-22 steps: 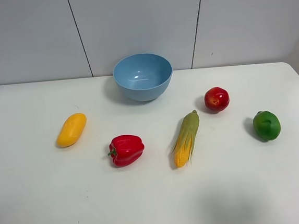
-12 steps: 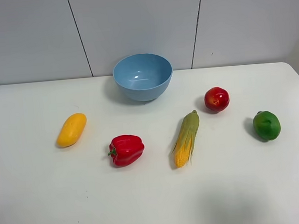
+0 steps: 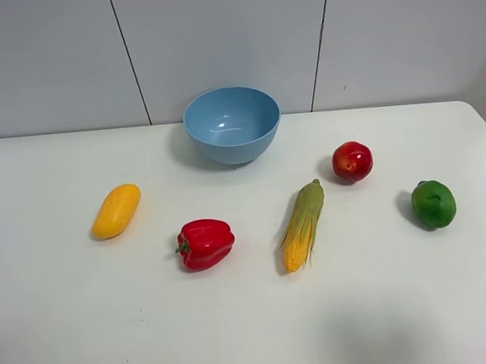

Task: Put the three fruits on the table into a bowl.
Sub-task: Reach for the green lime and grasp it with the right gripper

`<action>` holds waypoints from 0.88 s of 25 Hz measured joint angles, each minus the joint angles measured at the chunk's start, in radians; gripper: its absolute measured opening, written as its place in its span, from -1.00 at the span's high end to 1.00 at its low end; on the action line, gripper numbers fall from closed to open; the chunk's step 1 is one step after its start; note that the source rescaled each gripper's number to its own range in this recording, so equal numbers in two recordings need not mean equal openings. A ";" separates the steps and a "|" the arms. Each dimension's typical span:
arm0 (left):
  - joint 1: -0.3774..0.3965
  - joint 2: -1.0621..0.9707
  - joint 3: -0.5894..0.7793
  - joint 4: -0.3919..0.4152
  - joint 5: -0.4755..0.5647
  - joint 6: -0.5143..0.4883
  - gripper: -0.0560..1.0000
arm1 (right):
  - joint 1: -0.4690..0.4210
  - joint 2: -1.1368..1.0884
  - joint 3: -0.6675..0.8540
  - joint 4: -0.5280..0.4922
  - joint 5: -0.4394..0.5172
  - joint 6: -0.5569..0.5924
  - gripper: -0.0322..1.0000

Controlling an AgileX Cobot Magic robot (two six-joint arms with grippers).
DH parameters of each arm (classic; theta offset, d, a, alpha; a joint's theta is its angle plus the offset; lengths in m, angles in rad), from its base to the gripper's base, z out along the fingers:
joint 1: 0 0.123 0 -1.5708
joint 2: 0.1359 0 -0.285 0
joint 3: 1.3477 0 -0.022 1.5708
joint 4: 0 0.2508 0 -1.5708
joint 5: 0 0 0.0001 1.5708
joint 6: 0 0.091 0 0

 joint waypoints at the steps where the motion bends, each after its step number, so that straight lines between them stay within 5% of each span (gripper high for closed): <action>1: 0.000 0.000 0.000 0.000 0.000 0.000 -1.00 | 0.000 0.006 -0.008 -0.010 -0.001 0.000 0.20; 22: 0.000 0.000 0.000 0.000 0.000 0.000 -1.00 | 0.000 0.830 -0.352 -0.062 -0.023 -0.009 0.18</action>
